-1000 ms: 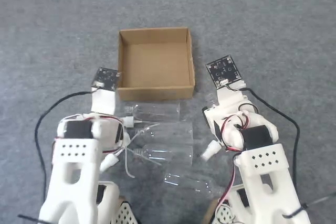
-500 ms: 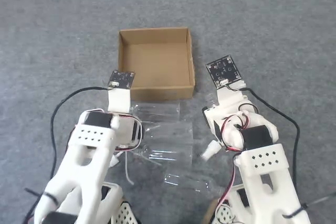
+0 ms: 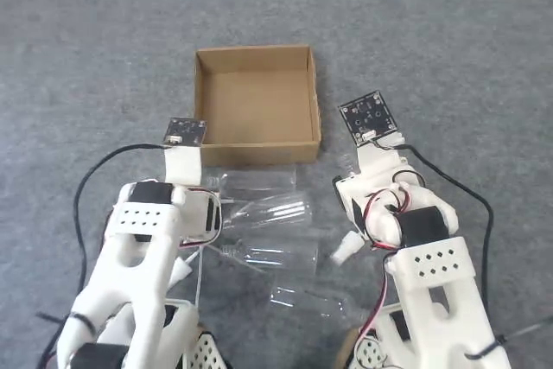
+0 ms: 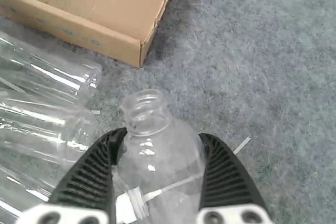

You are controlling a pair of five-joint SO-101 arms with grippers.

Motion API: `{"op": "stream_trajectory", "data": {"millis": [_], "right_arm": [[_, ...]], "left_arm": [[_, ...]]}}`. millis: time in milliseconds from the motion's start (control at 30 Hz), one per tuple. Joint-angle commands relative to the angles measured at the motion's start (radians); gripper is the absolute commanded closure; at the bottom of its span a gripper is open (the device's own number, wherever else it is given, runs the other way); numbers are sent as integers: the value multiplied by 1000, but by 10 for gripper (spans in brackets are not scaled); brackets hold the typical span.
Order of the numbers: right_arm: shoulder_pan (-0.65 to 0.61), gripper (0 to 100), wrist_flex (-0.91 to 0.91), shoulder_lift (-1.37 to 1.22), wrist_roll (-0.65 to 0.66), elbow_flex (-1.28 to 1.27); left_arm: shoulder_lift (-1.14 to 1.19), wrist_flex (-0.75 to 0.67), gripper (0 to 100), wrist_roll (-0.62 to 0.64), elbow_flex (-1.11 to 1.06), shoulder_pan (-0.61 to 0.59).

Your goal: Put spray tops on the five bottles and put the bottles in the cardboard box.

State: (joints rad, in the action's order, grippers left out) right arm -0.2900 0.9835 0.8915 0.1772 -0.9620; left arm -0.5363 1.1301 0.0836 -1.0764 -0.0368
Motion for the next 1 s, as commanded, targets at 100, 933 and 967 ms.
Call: {"op": "stream_trajectory", "data": {"millis": [100,933,967], "right_arm": [[5,993,-18,28,0,3],[8,993,-18,28,0,3],[10,993,-18,28,0,3]], "left_arm": [[3,-25,837,-15,19,-5],[-8,26,979,-32,76,41],[-5,35,977,-51,87,41]]}}
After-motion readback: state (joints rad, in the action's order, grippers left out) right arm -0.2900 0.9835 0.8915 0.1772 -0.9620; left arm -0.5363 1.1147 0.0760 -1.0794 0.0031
